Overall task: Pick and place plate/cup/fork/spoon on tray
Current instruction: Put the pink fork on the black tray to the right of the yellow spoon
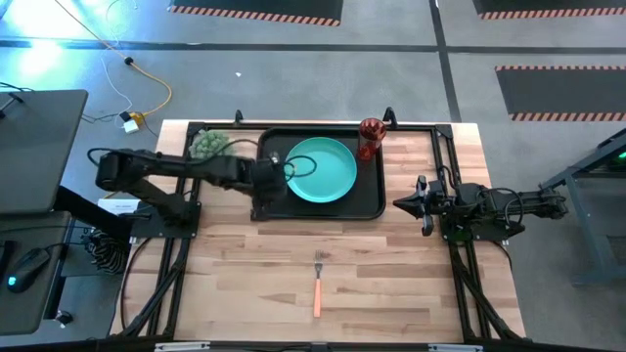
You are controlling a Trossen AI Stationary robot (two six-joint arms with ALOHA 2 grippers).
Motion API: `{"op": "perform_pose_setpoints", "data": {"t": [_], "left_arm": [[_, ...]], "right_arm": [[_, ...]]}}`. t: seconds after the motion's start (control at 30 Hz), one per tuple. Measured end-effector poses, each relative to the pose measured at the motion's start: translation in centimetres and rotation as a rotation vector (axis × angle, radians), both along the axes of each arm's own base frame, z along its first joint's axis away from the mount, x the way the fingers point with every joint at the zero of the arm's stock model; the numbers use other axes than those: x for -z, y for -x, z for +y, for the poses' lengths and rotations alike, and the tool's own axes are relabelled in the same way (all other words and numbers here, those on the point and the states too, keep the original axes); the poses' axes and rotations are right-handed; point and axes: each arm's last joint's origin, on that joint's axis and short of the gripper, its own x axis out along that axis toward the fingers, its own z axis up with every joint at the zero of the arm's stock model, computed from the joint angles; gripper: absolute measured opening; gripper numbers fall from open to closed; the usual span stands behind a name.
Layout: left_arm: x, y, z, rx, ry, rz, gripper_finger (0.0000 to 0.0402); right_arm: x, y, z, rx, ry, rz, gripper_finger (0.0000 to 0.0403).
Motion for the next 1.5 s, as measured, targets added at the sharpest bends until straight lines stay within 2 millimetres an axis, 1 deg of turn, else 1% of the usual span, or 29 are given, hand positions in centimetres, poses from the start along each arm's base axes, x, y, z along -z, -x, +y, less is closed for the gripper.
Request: {"op": "perform_pose_setpoints", "data": {"t": [0.13, 0.27, 0.4, 0.63, 0.77, 0.9, 1.1, 1.27, 1.37, 1.5], "left_arm": [[-0.1, -0.3, -2.0, -0.22, 0.102, -0.063, 0.0108], [-0.3, -0.9, -4.1, -0.441, 0.244, -0.163, 0.0108], [-0.7, -1.4, -6.2, -0.568, 0.376, -0.256, 0.0101], [-1.7, -2.4, -9.2, -0.691, 0.612, -0.414, 0.0085], [-2.4, -2.9, -10.6, -0.681, 0.709, -0.485, 0.008], [-3.4, -3.4, -11.6, -0.63, 0.802, -0.583, 0.0079], [-5.3, -4.3, -12.2, -0.556, 0.937, -0.757, 0.0079], [-6.4, -4.8, -11.8, -0.538, 0.997, -0.858, 0.0092], [-6.6, -5.0, -11.3, -0.573, 1.032, -0.877, 0.011], [-6.6, -5.2, -10.5, -0.679, 1.11, -0.876, 0.0144]], "right_arm": [[0.0, 0.0, 0.0, 0.0, 0.0, 0.0, 0.0], [0.0, 0.0, 0.0, 0.001, 0.0, 0.0, 0.0], [0.0, 0.0, 0.0, 0.001, 0.0, 0.0, 0.0], [0.0, 0.0, 0.0, 0.0, 0.0, 0.0, 0.0], [0.0, 0.0, 0.0, 0.0, 0.0, 0.0, 0.0], [0.0, 0.0, 0.0, 0.0, 0.0, 0.0, 0.0], [0.0, 0.0, 0.0, 0.0, 0.0, 0.0, 0.0], [0.0, 0.0, 0.0, 0.0, 0.0, 0.0, 0.0], [0.0, 0.0, 0.0, 0.0, 0.0, 0.0, 0.0], [0.0, 0.0, 0.0, 0.0, 0.0, 0.0, 0.0]]}}
